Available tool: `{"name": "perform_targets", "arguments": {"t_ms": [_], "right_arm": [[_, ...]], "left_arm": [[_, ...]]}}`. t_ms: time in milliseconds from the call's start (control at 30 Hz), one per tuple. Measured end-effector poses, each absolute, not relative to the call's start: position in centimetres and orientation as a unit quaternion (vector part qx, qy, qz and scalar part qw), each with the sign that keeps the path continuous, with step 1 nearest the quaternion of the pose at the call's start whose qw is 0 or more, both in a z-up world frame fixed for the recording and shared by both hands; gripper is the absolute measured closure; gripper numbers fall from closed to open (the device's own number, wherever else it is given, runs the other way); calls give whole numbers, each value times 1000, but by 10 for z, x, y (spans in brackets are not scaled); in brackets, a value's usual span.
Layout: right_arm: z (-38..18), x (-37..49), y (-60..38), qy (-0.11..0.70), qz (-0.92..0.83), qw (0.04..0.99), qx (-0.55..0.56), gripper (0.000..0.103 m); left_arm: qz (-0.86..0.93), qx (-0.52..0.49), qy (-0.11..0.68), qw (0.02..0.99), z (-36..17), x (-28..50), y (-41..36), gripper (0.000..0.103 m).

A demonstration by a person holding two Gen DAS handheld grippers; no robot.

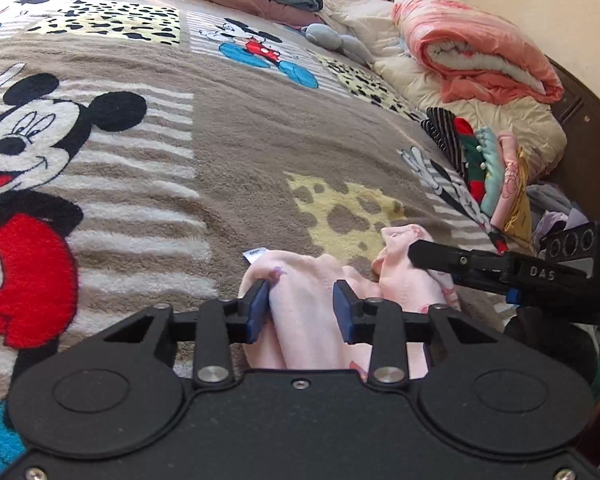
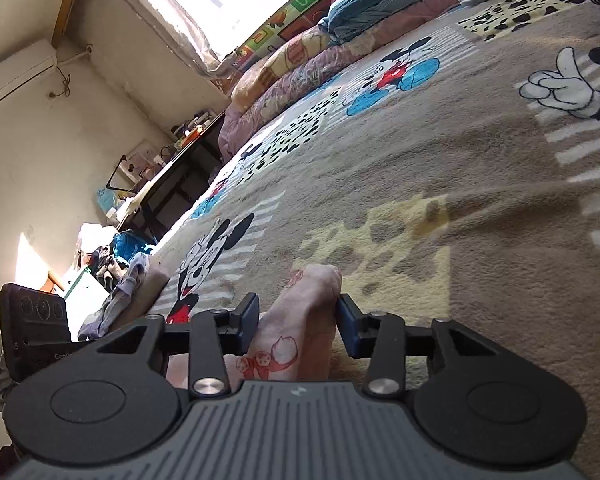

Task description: Fold clothes

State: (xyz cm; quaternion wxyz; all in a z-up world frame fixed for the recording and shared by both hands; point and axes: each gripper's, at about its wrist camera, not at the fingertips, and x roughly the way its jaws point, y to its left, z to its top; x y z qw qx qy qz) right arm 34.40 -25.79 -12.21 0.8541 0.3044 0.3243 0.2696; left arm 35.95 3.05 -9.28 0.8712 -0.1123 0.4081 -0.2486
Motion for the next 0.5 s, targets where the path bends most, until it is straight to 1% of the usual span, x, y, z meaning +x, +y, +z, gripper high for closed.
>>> {"name": "perform_targets", "arguments": {"t_ms": [33,67,167,333,500], "right_arm": [[-123,345,-257,327,271,853,302,68],[-123,346,-257,327,271,852,304,73],[-121,345,-262,322,273,850,316,77],[-104,345,-266,301,278,856,316,80],[-63,360,-267,282,286,866,297,81]], "left_arm": [[-245,-110,407,873,-93,361,31,89],[-241,-107,406,875,-93,362,31,94],[-243,-96,400,879,-82,363,29,100],[-246,-86,391,883,-55,372,25,102],[-238,-89,365,896,-10,383,27,103]]}}
